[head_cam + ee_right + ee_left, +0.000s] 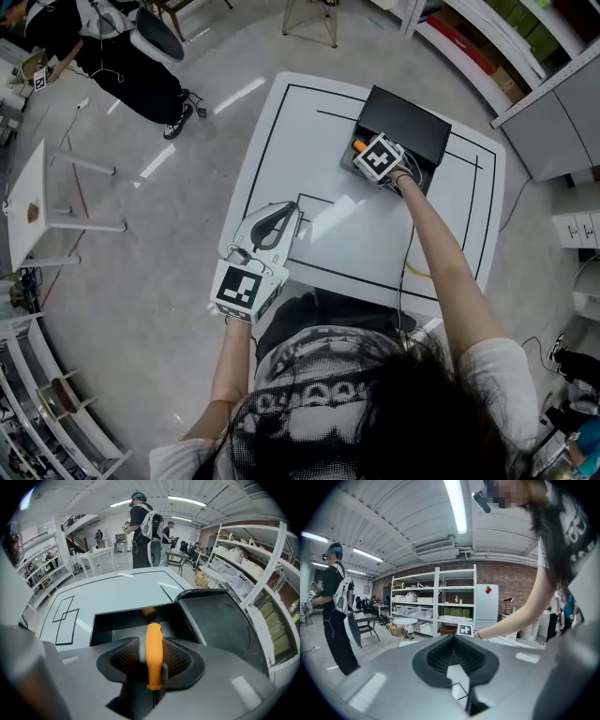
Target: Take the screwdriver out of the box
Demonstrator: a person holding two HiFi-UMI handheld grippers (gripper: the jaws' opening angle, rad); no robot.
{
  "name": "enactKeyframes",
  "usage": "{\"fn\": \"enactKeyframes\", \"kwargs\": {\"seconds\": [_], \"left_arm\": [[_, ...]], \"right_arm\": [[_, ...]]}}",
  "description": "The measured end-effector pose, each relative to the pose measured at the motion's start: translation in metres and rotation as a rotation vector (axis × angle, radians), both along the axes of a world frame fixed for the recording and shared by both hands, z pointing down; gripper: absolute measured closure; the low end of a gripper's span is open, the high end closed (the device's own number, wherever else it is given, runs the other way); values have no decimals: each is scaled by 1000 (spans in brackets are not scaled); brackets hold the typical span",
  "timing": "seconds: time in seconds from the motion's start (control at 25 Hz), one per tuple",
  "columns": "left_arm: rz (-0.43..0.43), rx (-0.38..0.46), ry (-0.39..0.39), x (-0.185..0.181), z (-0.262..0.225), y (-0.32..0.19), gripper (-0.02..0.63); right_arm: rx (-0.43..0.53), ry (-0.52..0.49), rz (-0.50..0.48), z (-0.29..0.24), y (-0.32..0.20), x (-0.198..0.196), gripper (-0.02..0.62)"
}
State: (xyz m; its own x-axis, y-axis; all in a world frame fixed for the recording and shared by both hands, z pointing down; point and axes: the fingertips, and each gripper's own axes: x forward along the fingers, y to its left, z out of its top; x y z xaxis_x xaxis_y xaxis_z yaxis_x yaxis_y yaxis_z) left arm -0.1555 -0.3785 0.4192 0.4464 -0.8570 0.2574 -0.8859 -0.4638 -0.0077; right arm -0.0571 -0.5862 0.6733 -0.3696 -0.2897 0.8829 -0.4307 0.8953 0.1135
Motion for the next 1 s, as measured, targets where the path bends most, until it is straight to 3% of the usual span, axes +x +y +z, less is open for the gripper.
{"fn": "enactKeyframes", "kwargs": {"seconds": [0.12,0.24,0.6,1.0], "left_arm": [[-7,-3,1,-2,0,6,606],[-8,-5,-6,-3,0,11,606],[-30,-9,-13,-14,-1,31,606],[16,-5,-2,-6,-2,57,606]], "right_arm": [[-21,3,47,-1,1,6,485],[-41,-20,51,-2,4,6,485],[55,-148,68,-47,8,5,485],[204,-303,53,-132,48,1,485]]}}
